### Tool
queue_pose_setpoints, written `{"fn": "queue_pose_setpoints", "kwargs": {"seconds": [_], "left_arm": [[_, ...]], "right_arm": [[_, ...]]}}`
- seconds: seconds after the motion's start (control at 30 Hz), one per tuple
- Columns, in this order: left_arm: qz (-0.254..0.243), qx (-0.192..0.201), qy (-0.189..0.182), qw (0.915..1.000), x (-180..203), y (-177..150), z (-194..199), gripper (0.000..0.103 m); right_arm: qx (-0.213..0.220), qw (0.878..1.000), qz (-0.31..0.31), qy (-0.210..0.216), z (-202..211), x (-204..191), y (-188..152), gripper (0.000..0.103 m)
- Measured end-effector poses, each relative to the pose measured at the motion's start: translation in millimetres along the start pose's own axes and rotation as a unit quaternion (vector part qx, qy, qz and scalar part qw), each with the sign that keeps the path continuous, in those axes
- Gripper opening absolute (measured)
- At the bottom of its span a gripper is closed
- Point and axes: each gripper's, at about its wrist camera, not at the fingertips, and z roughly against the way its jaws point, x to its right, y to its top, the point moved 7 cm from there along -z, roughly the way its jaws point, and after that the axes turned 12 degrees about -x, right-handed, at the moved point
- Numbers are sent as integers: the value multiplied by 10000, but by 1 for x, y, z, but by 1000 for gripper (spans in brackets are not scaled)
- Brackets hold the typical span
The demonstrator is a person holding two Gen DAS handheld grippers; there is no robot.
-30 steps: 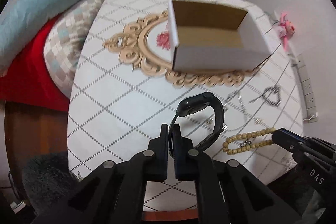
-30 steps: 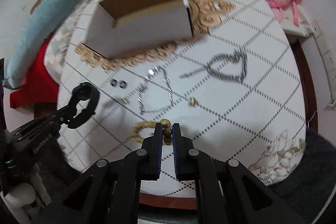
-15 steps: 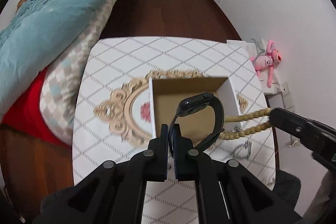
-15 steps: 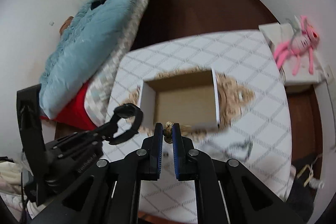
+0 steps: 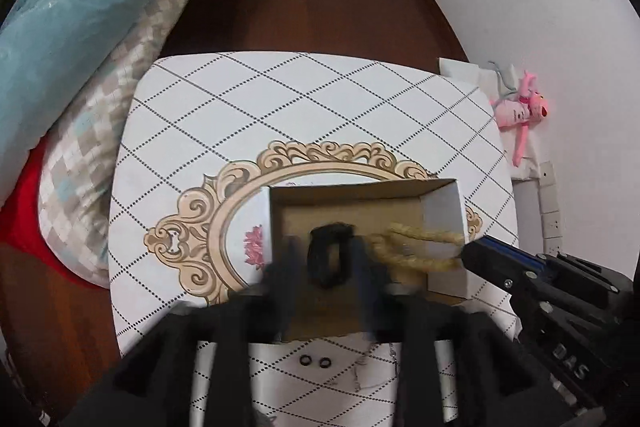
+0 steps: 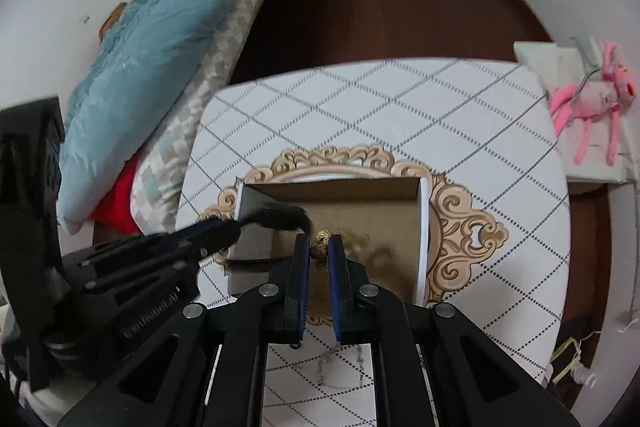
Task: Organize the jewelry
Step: 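Carry both items into the white box and open both tools, then lift both tools back from the box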
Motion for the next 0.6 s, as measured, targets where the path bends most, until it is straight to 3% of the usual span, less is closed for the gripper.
{"fn": "queue_pose_setpoints", "kwargs": {"seconds": [0.07, 0.13, 0.23, 0.27, 0.3, 0.4, 0.43, 0.6], "left_arm": [[76, 115, 91, 9999, -5, -1, 4, 79], [126, 184, 226, 9995, -12, -5, 5, 79], [188, 241, 527, 9981, -23, -10, 3, 80], [204, 333, 640, 9972, -27, -13, 4, 85], [227, 414, 714, 9963, -30, -15, 4, 93], [245, 601, 914, 9937, -37, -25, 0, 103], [232, 615, 955, 9933, -37, -27, -1, 103], [194, 599, 1088, 9921, -36, -41, -13, 103]], "right_arm": [[-41, 9997, -30, -226, -5, 9, -2, 13], [3, 9990, -98, -438, -6, 17, -6, 35], [52, 9975, -105, -701, -7, 27, -13, 54], [61, 9966, -134, -813, -8, 31, -17, 58], [85, 9958, -138, -904, -9, 34, -19, 66], [192, 9908, -92, -1333, -15, 39, -29, 93], [198, 9896, -83, -1426, -17, 41, -31, 98], [250, 9846, 49, -1729, -32, 42, -42, 99]]}}
